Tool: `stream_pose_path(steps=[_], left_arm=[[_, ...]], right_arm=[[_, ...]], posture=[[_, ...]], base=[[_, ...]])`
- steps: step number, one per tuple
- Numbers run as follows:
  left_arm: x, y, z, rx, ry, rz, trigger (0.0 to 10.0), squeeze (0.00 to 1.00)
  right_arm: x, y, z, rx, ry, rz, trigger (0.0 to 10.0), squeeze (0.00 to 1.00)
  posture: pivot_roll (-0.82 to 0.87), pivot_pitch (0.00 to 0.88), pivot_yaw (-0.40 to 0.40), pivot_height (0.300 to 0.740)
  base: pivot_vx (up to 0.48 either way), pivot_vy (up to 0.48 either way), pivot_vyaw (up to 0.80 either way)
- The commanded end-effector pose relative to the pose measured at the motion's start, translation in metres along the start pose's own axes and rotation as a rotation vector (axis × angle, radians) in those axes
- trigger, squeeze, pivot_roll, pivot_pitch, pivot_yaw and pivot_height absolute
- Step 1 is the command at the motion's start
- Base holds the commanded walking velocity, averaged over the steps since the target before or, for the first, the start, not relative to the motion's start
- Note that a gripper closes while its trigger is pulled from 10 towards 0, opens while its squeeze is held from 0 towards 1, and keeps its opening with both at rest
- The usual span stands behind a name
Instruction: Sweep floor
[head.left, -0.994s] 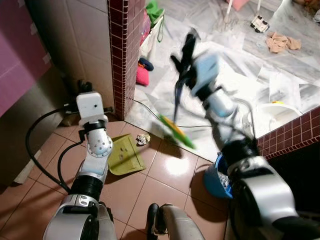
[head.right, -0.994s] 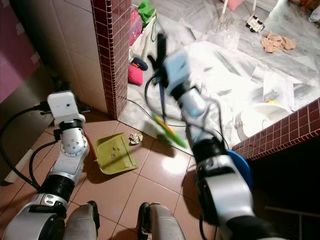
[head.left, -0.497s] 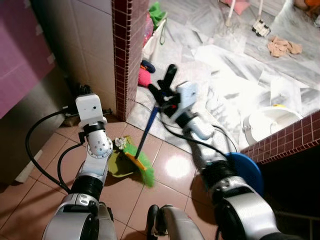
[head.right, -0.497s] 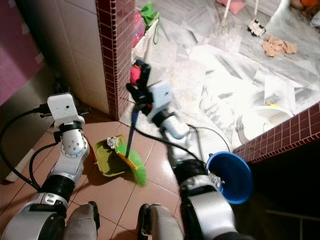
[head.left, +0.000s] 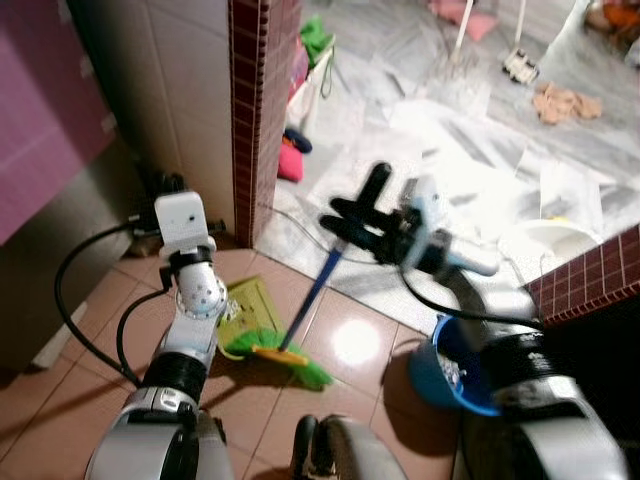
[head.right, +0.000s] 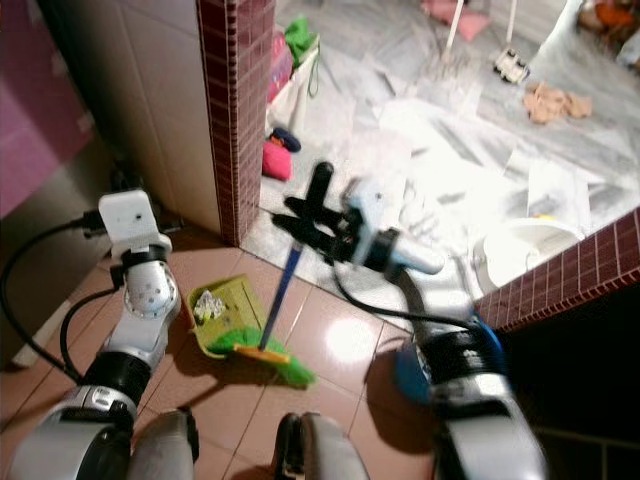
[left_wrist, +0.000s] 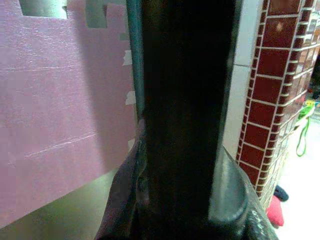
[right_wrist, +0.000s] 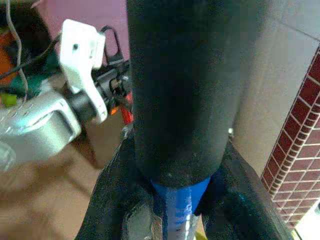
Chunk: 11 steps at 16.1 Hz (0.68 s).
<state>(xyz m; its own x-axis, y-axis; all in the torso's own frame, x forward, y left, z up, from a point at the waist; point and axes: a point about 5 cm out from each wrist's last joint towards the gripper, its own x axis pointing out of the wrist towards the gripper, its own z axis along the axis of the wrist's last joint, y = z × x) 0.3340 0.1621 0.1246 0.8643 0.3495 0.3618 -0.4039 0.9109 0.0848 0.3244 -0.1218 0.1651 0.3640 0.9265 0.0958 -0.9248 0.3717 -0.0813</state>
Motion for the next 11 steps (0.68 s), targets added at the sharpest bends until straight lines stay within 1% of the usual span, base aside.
stream_pose_path(steps=[1, 2, 3, 5, 7, 8, 9, 10, 11], left_arm=[[0.004, -0.003, 0.005, 0.026, -0.039, -0.039, 10.0, 0.00], [0.006, -0.002, 0.005, 0.027, -0.032, -0.044, 10.0, 0.00], [0.006, -0.002, 0.005, 0.017, -0.031, -0.051, 10.0, 0.00], [0.010, -0.001, 0.009, -0.033, -0.024, -0.053, 10.0, 0.00], [0.014, 0.002, 0.016, -0.062, -0.055, -0.050, 10.0, 0.00], [0.015, 0.005, 0.018, -0.063, -0.069, -0.042, 10.0, 0.00], [0.016, 0.010, 0.020, -0.077, -0.067, -0.027, 10.0, 0.00], [0.017, 0.012, 0.020, -0.091, -0.060, -0.022, 10.0, 0.00], [0.016, 0.012, 0.023, -0.108, -0.073, -0.050, 10.0, 0.00]], right_arm=[[-0.011, -0.002, -0.003, -0.008, 0.064, 0.021, 10.0, 0.00], [-0.014, -0.009, 0.002, -0.045, 0.068, -0.023, 10.0, 0.00], [-0.015, -0.013, 0.006, -0.053, 0.063, -0.054, 10.0, 0.00], [-0.013, -0.027, 0.020, -0.177, -0.010, -0.233, 10.0, 0.00], [-0.014, -0.035, 0.027, -0.202, -0.065, -0.375, 10.0, 0.00], [-0.015, -0.038, 0.028, -0.199, -0.082, -0.438, 10.0, 0.00], [-0.020, -0.047, 0.025, -0.079, -0.153, -0.635, 10.0, 0.00], [-0.022, -0.049, 0.023, -0.061, -0.160, -0.689, 10.0, 0.00], [-0.024, -0.049, 0.016, -0.024, -0.161, -0.755, 10.0, 0.00]], posture=[[-0.07, 0.114, -0.140, 0.740], [-0.07, 0.113, -0.138, 0.740], [-0.07, 0.113, -0.138, 0.740], [-0.07, 0.107, -0.139, 0.740], [-0.07, 0.107, -0.139, 0.740], [-0.06, 0.102, -0.143, 0.740], [-0.05, 0.099, -0.146, 0.740], [-0.05, 0.099, -0.146, 0.740], [-0.04, 0.094, -0.149, 0.740]], base=[[0.000, 0.000, 0.00], [0.000, 0.000, 0.00], [0.000, 0.000, 0.00], [0.000, 0.000, 0.00], [0.000, 0.000, 0.00], [0.000, 0.000, 0.00], [0.000, 0.000, 0.00], [0.000, 0.000, 0.00], [0.000, 0.000, 0.00]])
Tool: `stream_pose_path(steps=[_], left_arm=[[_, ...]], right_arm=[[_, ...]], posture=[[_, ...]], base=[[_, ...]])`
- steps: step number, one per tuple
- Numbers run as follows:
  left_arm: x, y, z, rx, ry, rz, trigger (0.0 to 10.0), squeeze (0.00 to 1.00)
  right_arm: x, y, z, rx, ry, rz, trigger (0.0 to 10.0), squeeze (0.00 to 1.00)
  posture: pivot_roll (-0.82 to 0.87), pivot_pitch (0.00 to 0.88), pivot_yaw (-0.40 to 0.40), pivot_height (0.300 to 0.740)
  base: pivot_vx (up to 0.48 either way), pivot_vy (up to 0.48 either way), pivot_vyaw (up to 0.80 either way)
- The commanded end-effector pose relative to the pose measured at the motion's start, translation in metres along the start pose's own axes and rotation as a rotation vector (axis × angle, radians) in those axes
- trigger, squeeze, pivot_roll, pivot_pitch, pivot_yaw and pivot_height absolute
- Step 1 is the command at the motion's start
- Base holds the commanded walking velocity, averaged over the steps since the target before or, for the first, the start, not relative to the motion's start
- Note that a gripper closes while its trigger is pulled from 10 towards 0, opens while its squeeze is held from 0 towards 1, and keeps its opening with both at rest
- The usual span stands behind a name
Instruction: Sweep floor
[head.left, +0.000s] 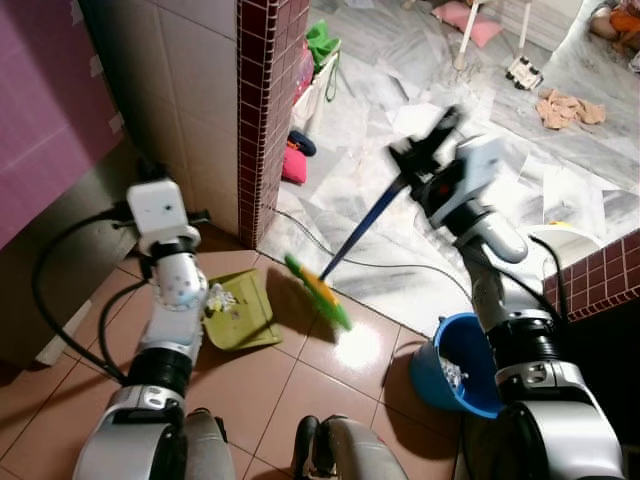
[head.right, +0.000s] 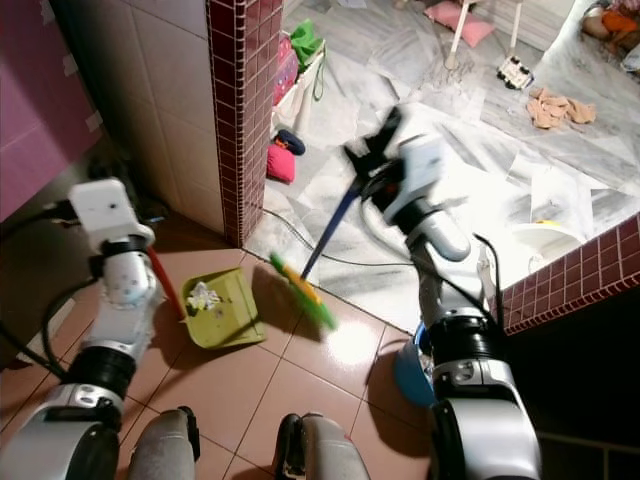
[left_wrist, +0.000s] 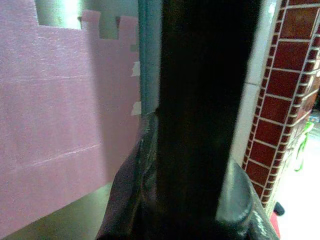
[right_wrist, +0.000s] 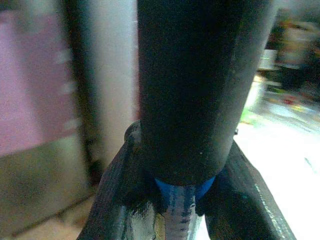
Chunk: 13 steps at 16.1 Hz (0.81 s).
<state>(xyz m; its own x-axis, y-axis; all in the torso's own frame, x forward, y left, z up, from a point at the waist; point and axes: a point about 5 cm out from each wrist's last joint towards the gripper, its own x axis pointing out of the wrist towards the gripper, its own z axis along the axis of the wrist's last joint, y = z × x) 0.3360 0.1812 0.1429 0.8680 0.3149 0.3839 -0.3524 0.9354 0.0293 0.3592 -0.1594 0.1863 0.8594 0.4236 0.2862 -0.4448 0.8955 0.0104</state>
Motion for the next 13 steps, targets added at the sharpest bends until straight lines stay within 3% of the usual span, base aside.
stream_pose_path(steps=[1, 6, 8, 9, 11, 12, 13], left_arm=[[0.003, -0.007, 0.015, -0.055, -0.061, -0.028, 10.0, 0.00], [0.006, -0.011, 0.037, -0.188, -0.049, -0.077, 10.0, 0.00], [0.006, -0.011, 0.047, -0.143, -0.081, -0.199, 10.0, 0.00], [0.006, -0.008, 0.050, -0.114, -0.092, -0.202, 10.0, 0.00], [0.005, -0.001, 0.048, -0.151, -0.048, -0.168, 10.0, 0.00], [0.004, -0.001, 0.048, -0.153, -0.037, -0.172, 10.0, 0.00], [0.003, -0.004, 0.050, -0.161, -0.031, -0.191, 10.0, 0.00]], right_arm=[[-0.007, -0.003, -0.012, 0.040, 0.035, -0.094, 10.0, 0.00], [-0.022, 0.011, -0.056, -0.042, 0.229, -0.256, 10.0, 0.00], [-0.023, 0.008, -0.060, -0.105, 0.239, -0.281, 10.0, 0.00], [-0.025, 0.006, -0.061, -0.158, 0.244, -0.289, 10.0, 0.00], [-0.026, 0.004, -0.066, -0.092, 0.280, -0.343, 10.0, 0.00], [-0.027, 0.005, -0.065, -0.125, 0.279, -0.345, 10.0, 0.00], [-0.028, 0.009, -0.067, -0.085, 0.266, -0.348, 10.0, 0.00]], posture=[[-0.04, 0.094, -0.149, 0.740], [0.00, 0.071, -0.148, 0.740], [0.02, 0.060, -0.141, 0.740], [0.02, 0.060, -0.141, 0.740], [0.03, 0.048, -0.138, 0.740], [0.03, 0.042, -0.138, 0.740], [0.03, 0.035, -0.139, 0.740]], base=[[0.000, 0.000, 0.00], [0.000, 0.000, 0.00], [0.000, 0.000, 0.00], [0.000, 0.000, 0.00], [0.000, 0.000, 0.00], [0.000, 0.000, 0.00], [0.000, 0.000, 0.00]])
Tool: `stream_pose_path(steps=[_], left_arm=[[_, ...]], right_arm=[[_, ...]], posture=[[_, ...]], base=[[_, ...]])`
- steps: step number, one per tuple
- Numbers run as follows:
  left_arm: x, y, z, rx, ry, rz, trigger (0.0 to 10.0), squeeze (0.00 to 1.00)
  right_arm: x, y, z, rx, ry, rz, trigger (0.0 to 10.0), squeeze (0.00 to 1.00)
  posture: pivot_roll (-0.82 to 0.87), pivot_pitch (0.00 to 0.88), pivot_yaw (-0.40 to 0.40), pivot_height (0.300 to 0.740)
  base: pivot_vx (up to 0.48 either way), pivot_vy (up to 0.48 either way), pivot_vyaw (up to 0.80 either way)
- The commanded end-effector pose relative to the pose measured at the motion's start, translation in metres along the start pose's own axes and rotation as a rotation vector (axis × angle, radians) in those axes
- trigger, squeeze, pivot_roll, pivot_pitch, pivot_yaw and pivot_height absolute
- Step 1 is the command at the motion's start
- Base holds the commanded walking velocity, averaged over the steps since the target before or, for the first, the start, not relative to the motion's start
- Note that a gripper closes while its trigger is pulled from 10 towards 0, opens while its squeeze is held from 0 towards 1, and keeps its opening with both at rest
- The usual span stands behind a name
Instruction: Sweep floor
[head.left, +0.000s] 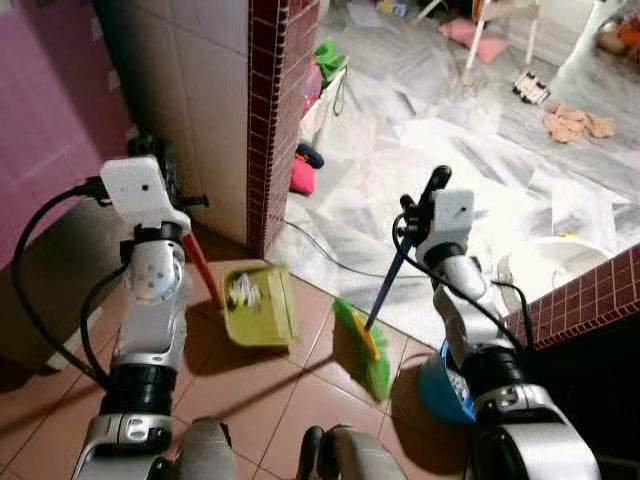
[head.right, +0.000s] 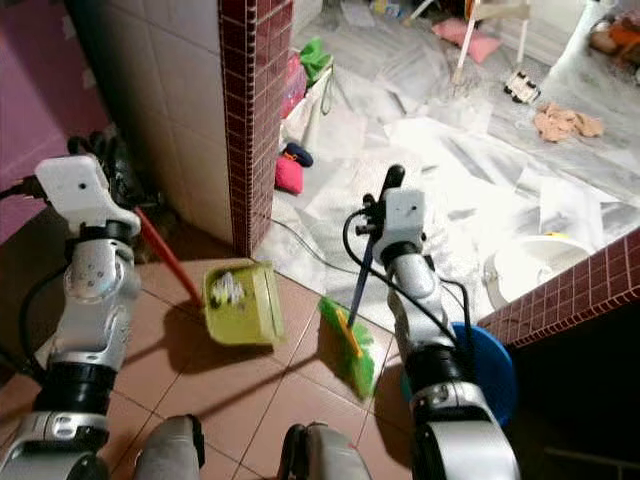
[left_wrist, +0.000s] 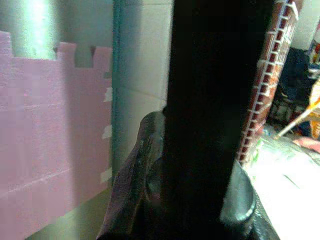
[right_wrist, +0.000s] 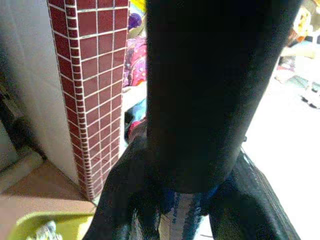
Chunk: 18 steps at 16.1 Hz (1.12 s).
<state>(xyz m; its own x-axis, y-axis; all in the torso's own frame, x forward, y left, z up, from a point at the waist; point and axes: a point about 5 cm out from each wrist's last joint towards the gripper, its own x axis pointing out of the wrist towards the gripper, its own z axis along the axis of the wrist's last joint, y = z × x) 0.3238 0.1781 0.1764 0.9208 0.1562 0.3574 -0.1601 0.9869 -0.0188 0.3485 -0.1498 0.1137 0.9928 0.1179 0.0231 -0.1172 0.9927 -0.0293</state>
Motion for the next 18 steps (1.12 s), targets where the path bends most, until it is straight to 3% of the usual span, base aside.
stream_pose_path(steps=[1, 3, 9, 18], left_arm=[[0.002, -0.010, 0.013, -0.073, -0.031, -0.025, 10.0, 0.00], [0.002, -0.014, 0.014, -0.100, -0.005, -0.041, 10.0, 0.00], [0.001, -0.020, 0.013, -0.140, 0.038, -0.066, 10.0, 0.00], [0.006, -0.028, 0.022, -0.168, 0.048, -0.128, 10.0, 0.00]], right_arm=[[-0.003, -0.001, -0.001, 0.012, 0.001, -0.016, 10.0, 0.00], [-0.005, 0.003, -0.008, 0.029, 0.028, -0.019, 10.0, 0.00], [-0.003, 0.007, -0.010, 0.039, 0.043, -0.010, 10.0, 0.00], [0.005, 0.018, 0.000, 0.036, 0.021, 0.022, 10.0, 0.00]], posture=[[0.03, 0.030, -0.139, 0.740], [0.03, 0.014, -0.137, 0.740], [0.03, 0.000, -0.139, 0.740], [0.01, 0.054, -0.139, 0.740]], base=[[0.000, 0.000, 0.00], [0.000, 0.000, 0.00], [0.000, 0.000, -0.77], [0.000, 0.436, -0.35]])
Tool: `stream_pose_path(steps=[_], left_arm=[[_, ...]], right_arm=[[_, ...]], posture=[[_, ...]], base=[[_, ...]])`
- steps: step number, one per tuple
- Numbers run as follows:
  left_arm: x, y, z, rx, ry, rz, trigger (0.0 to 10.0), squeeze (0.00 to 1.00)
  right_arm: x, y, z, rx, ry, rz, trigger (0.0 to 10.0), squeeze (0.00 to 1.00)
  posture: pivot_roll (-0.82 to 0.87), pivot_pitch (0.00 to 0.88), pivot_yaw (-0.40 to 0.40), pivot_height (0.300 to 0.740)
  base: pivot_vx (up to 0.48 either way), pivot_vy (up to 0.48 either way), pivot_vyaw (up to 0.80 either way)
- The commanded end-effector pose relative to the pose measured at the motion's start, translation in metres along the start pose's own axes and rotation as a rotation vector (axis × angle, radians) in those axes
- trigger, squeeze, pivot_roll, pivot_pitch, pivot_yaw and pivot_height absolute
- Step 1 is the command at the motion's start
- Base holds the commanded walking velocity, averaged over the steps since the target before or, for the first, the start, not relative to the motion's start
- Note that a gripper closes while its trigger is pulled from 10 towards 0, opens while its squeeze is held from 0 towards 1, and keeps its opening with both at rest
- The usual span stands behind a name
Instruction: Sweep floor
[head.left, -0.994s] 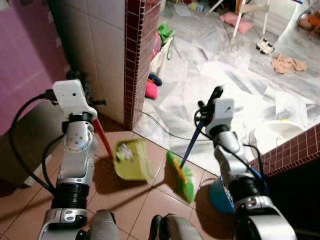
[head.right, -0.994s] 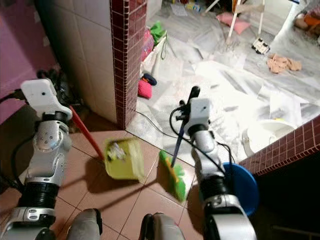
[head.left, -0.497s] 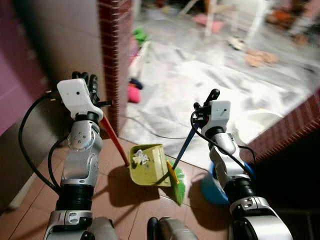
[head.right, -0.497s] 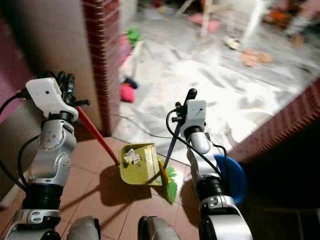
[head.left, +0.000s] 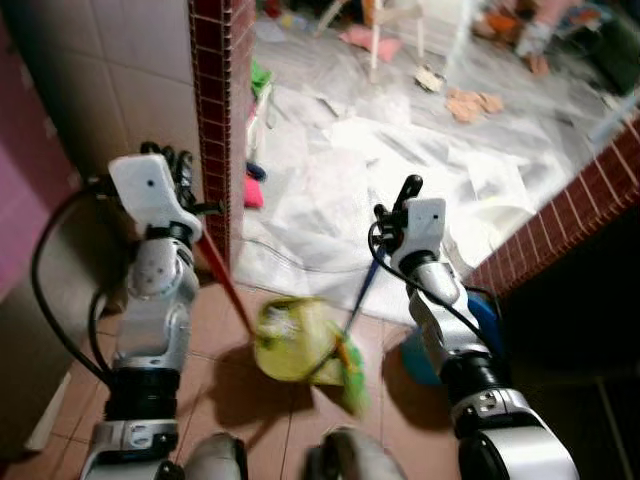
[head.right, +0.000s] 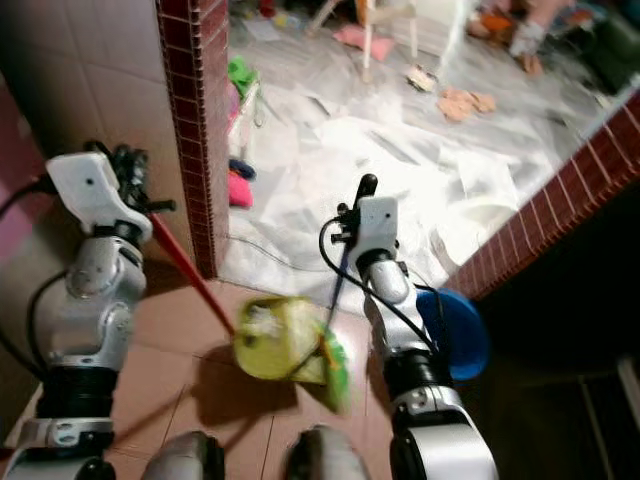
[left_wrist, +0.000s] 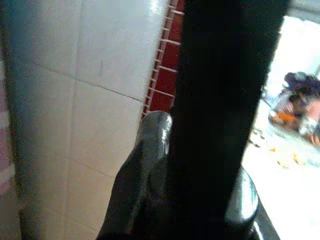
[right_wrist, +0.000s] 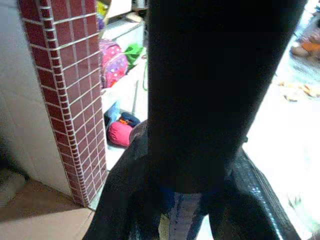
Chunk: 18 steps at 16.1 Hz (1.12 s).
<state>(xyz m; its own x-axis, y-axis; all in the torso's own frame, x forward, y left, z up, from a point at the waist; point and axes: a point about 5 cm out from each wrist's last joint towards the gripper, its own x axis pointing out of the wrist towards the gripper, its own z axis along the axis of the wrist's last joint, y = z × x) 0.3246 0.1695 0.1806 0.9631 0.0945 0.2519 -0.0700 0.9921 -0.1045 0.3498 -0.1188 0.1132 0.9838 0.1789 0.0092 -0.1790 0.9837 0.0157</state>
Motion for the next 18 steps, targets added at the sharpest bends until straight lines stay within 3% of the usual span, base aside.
stream_pose_path(steps=[1, 6, 10, 15, 18], left_arm=[[0.005, -0.022, 0.017, -0.053, -0.062, -0.082, 10.0, 0.00], [0.001, -0.023, 0.015, -0.035, -0.038, -0.113, 10.0, 0.00], [0.000, -0.028, 0.019, -0.019, -0.051, -0.182, 10.0, 0.00], [0.006, -0.038, 0.017, 0.035, -0.025, -0.317, 10.0, 0.00], [0.008, -0.046, 0.019, 0.014, -0.029, -0.364, 10.0, 0.00]], right_arm=[[0.000, -0.013, 0.001, -0.009, 0.007, -0.044, 10.0, 0.00], [0.000, -0.018, 0.000, -0.028, 0.016, -0.111, 10.0, 0.00], [-0.004, -0.022, 0.000, -0.049, -0.001, -0.158, 10.0, 0.00], [-0.014, -0.026, -0.007, -0.031, -0.037, -0.235, 10.0, 0.00], [-0.020, -0.028, -0.008, -0.029, -0.049, -0.265, 10.0, 0.00]], posture=[[0.01, 0.054, -0.139, 0.740], [0.02, 0.070, -0.125, 0.740], [0.02, 0.066, -0.100, 0.740], [0.03, 0.023, 0.000, 0.740], [0.02, 0.018, 0.021, 0.740]], base=[[0.000, 0.480, 0.00], [0.000, 0.423, -0.35], [0.000, 0.000, -0.61], [0.000, 0.000, 0.00], [0.000, 0.000, 0.00]])
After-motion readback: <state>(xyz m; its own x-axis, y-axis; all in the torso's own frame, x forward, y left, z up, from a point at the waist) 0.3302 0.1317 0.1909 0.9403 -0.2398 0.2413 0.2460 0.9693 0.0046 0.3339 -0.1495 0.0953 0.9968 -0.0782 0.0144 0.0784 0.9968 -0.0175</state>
